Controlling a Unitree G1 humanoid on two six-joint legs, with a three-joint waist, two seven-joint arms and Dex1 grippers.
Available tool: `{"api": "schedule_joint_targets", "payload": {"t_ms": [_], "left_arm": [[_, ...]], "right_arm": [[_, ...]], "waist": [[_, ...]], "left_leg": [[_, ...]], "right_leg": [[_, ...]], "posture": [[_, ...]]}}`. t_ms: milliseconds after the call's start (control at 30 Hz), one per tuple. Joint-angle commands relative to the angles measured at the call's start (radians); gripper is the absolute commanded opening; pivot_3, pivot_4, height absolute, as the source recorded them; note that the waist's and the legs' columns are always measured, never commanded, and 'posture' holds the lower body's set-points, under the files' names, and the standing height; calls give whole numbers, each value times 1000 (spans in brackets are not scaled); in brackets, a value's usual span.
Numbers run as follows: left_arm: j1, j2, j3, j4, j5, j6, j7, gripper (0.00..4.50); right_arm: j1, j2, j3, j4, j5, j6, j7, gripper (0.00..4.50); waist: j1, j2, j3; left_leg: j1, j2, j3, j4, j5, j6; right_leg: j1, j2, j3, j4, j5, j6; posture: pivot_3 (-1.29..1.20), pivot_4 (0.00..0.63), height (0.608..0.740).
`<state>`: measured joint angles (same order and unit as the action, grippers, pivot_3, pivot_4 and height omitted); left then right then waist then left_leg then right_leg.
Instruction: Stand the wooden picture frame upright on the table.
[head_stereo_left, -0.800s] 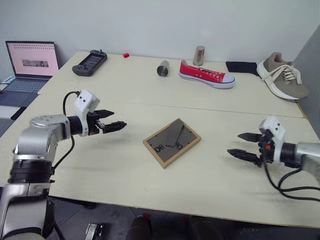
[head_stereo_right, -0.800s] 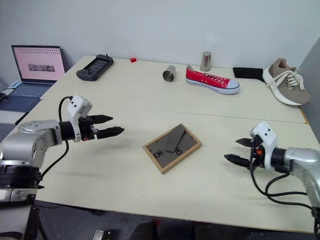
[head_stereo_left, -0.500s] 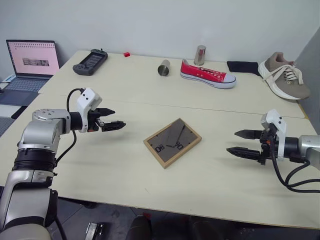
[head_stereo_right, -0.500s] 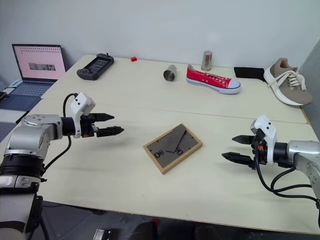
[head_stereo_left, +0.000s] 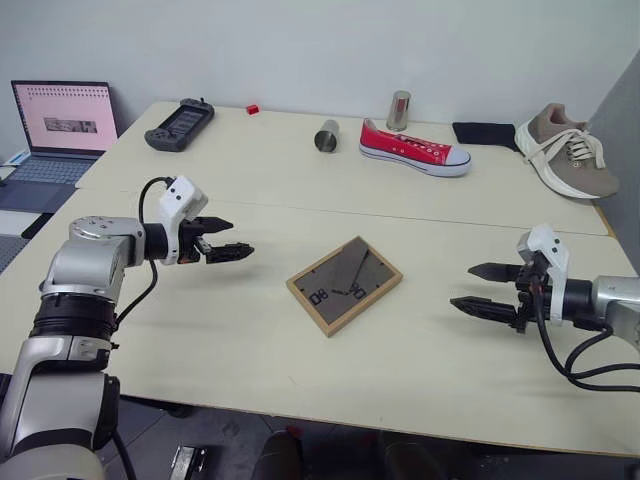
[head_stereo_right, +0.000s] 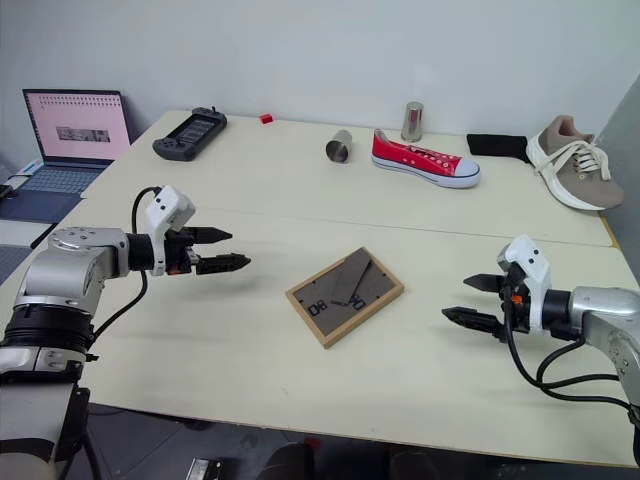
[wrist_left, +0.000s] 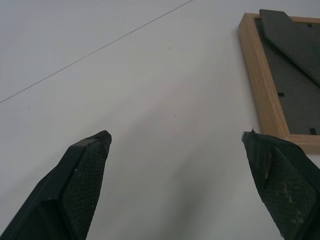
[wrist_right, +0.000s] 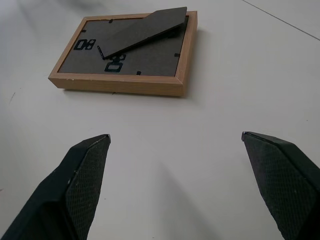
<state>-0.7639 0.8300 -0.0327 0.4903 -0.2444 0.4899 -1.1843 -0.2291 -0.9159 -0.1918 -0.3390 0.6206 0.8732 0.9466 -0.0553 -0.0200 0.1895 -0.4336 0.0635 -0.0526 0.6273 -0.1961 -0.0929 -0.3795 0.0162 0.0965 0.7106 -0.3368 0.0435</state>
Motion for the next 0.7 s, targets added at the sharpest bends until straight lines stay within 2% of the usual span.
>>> {"api": "schedule_joint_targets", "payload": {"t_ms": [33, 267, 567, 633, 700], "left_arm": [[-32, 6, 20, -6, -6, -12, -17, 3876], [-25, -11, 14, -15, -7, -12, -20, 2489], [-24, -119, -29, -5, 28, -65, 13, 448], [-24, -147, -40, 8, 41, -87, 26, 17], [-28, -169, -42, 21, 45, -98, 37, 17]], "right_arm": [[-1, 3, -26, -33, 31, 6, -10, 3837], [-1, 33, -9, -50, 34, 10, -63, 2234], [10, 113, 100, -73, -37, -21, -174, 80], [3, 148, 130, -76, -56, -23, -210, 0], [-6, 183, 150, -80, -63, -22, -236, 0]], "waist": [[0, 0, 0], [0, 0, 0], [0, 0, 0], [0, 0, 0], [-1, 0, 0]], "left_leg": [[0, 0, 0, 0, 0, 0], [0, 0, 0, 0, 0, 0], [0, 0, 0, 0, 0, 0], [0, 0, 0, 1, 0, 0], [0, 0, 0, 1, 0, 0]], "right_leg": [[0, 0, 0, 0, 0, 0], [0, 0, 0, 0, 0, 0], [0, 0, 0, 1, 0, 0], [0, 0, 0, 1, 0, 0], [0, 0, 0, 1, 0, 0]], "posture": [[0, 150, 740], [0, 150, 740], [0, 150, 740], [0, 150, 740], [0, 150, 740]]}}
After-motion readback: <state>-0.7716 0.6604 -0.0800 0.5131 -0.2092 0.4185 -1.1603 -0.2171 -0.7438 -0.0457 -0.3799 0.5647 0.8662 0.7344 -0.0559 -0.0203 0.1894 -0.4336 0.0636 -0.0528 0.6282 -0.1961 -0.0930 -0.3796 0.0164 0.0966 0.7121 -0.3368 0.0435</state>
